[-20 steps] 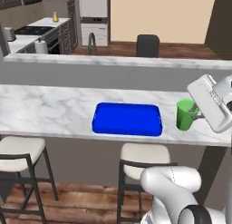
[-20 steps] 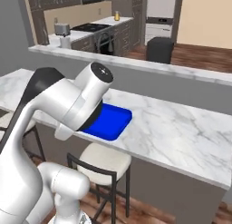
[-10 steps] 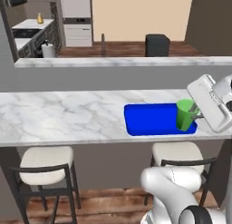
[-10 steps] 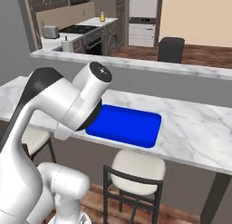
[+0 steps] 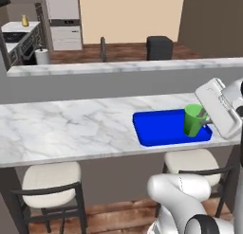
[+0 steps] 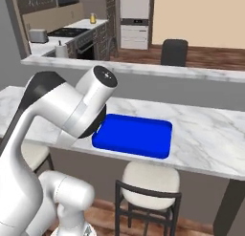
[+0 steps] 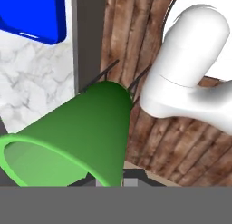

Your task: There is a tray on the dining counter. Grab the cup, mug, and pitcher and place them on the tray. The pitcher may be placed next to the tray if it cannot fit the tray.

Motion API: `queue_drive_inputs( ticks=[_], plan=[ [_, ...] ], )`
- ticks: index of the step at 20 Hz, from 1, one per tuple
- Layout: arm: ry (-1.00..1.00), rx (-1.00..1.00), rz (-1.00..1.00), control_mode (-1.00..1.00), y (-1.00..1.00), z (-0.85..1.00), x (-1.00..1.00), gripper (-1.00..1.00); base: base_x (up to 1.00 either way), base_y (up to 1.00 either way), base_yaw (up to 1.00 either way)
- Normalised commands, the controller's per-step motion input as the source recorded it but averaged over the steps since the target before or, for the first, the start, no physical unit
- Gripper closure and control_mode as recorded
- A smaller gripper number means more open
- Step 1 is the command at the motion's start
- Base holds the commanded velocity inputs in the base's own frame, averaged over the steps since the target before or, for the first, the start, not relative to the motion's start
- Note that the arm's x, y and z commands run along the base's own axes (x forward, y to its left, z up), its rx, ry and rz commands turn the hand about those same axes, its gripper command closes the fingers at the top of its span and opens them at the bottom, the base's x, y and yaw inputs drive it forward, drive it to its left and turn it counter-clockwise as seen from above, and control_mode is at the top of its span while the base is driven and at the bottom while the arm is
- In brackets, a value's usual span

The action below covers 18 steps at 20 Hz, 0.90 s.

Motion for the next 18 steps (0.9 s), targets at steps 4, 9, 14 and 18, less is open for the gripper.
queue_drive_inputs(
  ticks=[4,9,14,18],
  plan=[
    [0.00,0.00,0.00,1.00,0.00,0.00,0.00,1.00,0.47,0.75,-0.22],
    [0.00,0.00,0.00,1.00,0.00,0.00,0.00,1.00,0.05,0.97,-0.05],
    [0.00,0.00,0.00,1.00,0.00,0.00,0.00,1.00,0.29,0.52,-0.02],
    [0.00,0.00,0.00,1.00,0.00,0.00,0.00,1.00,0.89,0.00,-0.11]
  ],
)
